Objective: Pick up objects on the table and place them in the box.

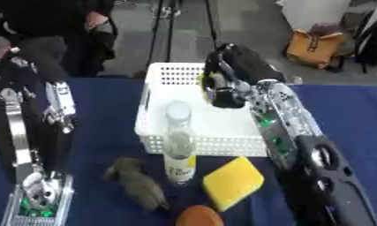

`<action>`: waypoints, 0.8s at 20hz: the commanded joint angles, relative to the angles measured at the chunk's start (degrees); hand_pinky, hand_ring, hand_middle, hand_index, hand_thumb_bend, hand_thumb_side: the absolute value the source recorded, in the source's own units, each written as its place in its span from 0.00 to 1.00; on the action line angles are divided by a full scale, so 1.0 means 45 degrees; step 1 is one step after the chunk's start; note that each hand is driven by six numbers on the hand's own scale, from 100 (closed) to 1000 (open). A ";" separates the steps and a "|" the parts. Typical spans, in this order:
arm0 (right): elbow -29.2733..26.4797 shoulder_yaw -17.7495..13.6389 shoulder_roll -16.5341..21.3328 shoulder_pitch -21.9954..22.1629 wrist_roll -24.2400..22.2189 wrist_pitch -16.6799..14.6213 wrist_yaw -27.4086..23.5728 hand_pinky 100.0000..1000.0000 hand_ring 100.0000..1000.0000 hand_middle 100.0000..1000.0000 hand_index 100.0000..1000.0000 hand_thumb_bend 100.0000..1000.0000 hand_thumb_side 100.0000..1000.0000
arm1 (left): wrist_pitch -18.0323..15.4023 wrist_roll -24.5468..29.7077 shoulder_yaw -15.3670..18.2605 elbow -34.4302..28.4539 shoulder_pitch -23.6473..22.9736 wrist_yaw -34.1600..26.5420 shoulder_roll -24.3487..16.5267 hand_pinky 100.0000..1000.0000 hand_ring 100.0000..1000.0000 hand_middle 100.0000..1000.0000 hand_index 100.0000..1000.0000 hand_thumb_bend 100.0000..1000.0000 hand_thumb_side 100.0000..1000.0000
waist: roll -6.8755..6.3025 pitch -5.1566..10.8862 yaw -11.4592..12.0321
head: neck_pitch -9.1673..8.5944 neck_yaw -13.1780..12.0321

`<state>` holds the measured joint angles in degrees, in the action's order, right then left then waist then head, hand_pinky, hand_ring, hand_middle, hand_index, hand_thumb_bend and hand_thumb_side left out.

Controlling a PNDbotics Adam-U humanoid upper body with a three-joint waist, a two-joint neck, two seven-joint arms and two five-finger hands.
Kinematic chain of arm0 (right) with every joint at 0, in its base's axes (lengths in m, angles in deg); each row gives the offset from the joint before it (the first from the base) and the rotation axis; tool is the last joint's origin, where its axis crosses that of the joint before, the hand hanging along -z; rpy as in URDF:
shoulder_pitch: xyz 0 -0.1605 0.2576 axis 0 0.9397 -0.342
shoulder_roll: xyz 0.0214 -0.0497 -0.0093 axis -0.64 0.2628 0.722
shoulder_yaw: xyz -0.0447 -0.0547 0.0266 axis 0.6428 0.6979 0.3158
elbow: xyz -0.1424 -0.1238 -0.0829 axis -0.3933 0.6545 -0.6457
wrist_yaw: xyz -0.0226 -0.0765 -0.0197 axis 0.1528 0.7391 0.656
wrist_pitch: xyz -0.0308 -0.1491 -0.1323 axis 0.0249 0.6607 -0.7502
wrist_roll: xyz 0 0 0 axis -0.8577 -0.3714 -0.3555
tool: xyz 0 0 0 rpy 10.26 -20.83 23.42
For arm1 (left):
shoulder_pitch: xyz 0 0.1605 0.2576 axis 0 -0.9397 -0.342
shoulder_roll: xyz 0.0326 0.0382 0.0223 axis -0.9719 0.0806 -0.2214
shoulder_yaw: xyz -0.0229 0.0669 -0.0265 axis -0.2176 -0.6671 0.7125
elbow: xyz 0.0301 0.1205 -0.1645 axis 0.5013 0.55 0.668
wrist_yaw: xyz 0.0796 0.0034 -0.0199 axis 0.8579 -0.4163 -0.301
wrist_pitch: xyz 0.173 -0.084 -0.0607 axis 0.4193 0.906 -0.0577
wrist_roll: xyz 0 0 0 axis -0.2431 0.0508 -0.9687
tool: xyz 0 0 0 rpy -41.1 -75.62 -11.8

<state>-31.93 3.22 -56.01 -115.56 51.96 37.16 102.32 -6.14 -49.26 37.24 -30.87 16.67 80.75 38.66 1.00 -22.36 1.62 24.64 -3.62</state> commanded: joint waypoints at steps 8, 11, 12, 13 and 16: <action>0.1247 -0.0340 -0.0069 -0.0656 0.0514 -0.3293 -0.0781 0.66 0.88 0.75 0.90 0.32 0.96 | -0.0053 0.0115 -0.0095 -0.0180 0.0220 -0.0076 0.0061 0.71 0.68 0.63 0.72 0.00 0.74 | -0.0105 0.0191 0.0074 | -0.0070 0.0112; 0.1071 -0.0421 -0.0013 -0.0789 0.0448 -0.3690 -0.1303 0.66 0.89 0.76 0.91 0.31 0.98 | -0.0039 0.0112 -0.0081 -0.0180 0.0194 -0.0077 0.0059 0.71 0.68 0.63 0.72 0.00 0.74 | -0.0148 0.0233 0.0025 | -0.0065 0.0136; 0.0899 -0.0443 0.0026 -0.0836 0.0488 -0.3731 -0.1523 0.66 0.89 0.75 0.90 0.29 1.00 | -0.0030 0.0115 -0.0077 -0.0180 0.0179 -0.0076 0.0055 0.71 0.68 0.63 0.72 0.00 0.74 | -0.0176 0.0253 -0.0006 | -0.0026 0.0146; 0.0724 -0.0446 0.0067 -0.0853 0.0509 -0.3740 -0.1732 0.66 0.89 0.75 0.90 0.29 1.00 | -0.0023 0.0119 -0.0074 -0.0180 0.0170 -0.0074 0.0049 0.71 0.68 0.63 0.72 0.00 0.74 | -0.0192 0.0264 -0.0027 | -0.0001 0.0150; -0.0651 -0.0412 0.0389 -0.0926 0.0823 -0.3618 -0.3021 0.65 0.89 0.73 0.89 0.27 1.00 | 0.0020 0.0089 -0.0013 -0.0180 0.0126 -0.0052 -0.0002 0.71 0.68 0.63 0.72 0.00 0.73 | -0.0297 0.0346 -0.0134 | 0.0204 0.0189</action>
<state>-31.45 1.44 -55.45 -118.27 55.03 20.81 91.22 -6.21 -48.90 37.11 -30.87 16.89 80.62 39.10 -0.21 -22.51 1.01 25.07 -2.92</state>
